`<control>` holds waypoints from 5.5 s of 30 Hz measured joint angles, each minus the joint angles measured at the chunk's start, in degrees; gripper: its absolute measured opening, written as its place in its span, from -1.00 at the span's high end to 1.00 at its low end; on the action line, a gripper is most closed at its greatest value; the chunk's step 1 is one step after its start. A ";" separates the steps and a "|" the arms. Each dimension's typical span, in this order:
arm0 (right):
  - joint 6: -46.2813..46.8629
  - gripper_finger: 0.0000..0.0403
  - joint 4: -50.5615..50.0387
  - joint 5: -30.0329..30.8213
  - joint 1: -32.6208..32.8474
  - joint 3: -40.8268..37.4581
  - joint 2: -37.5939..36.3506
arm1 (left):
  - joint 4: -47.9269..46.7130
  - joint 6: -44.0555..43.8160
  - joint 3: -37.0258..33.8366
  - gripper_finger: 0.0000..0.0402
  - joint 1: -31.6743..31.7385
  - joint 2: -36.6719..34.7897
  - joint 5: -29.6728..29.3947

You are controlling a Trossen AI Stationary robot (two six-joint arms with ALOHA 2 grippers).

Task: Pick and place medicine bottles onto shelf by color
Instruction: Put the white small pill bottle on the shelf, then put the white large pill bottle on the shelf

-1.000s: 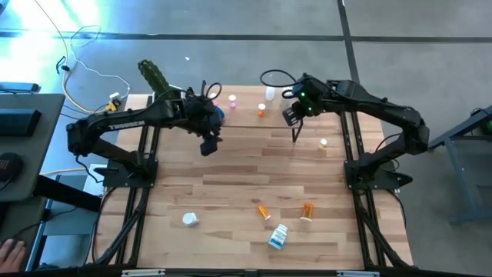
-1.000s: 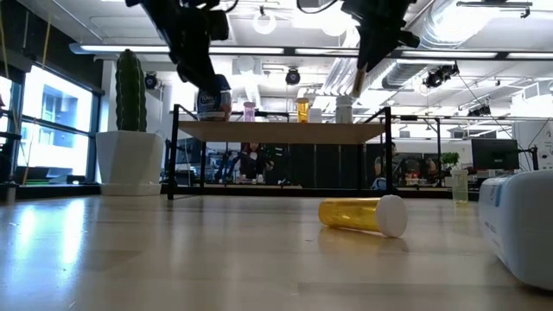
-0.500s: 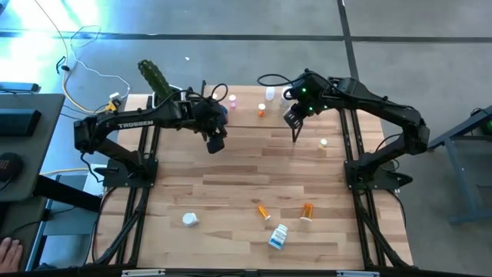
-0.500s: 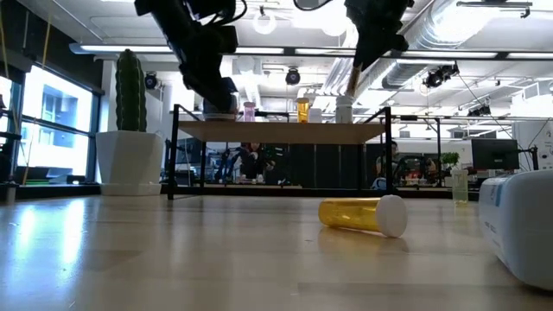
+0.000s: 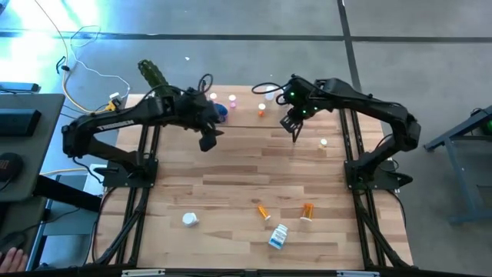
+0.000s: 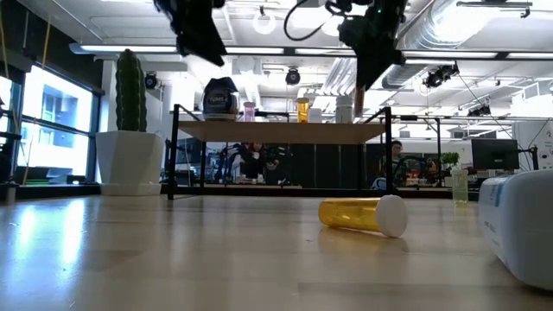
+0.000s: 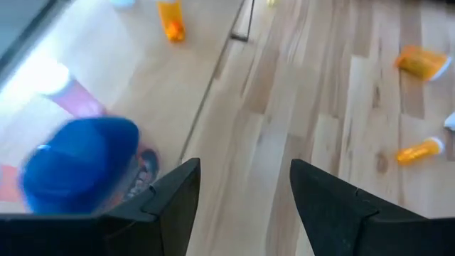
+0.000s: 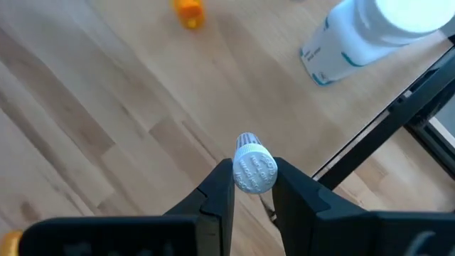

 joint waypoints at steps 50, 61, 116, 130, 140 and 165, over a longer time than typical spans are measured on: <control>8.84 0.25 1.21 1.87 -1.44 0.00 -3.12 | -10.88 -1.71 0.14 -0.04 -3.59 -5.71 -0.16; 10.98 0.25 1.72 2.24 -1.44 0.00 -8.96 | -18.17 -8.11 0.14 -0.04 -14.77 -5.73 -0.18; 2.75 0.25 -1.28 -3.05 -1.42 0.00 -16.07 | -15.21 -67.59 -8.30 -0.13 -65.79 -3.08 -28.01; 1.25 0.25 -1.28 -3.05 -1.42 0.00 -16.05 | -12.29 -72.62 -10.32 -0.13 -69.02 9.51 -27.00; 1.28 0.25 -1.30 -3.05 -1.42 0.00 -16.05 | -11.13 -76.51 -10.31 -0.13 -70.72 14.36 -26.54; 1.46 0.25 -1.69 -3.05 -1.42 0.00 -16.05 | -8.85 -79.11 -10.31 0.05 -70.62 21.14 -24.46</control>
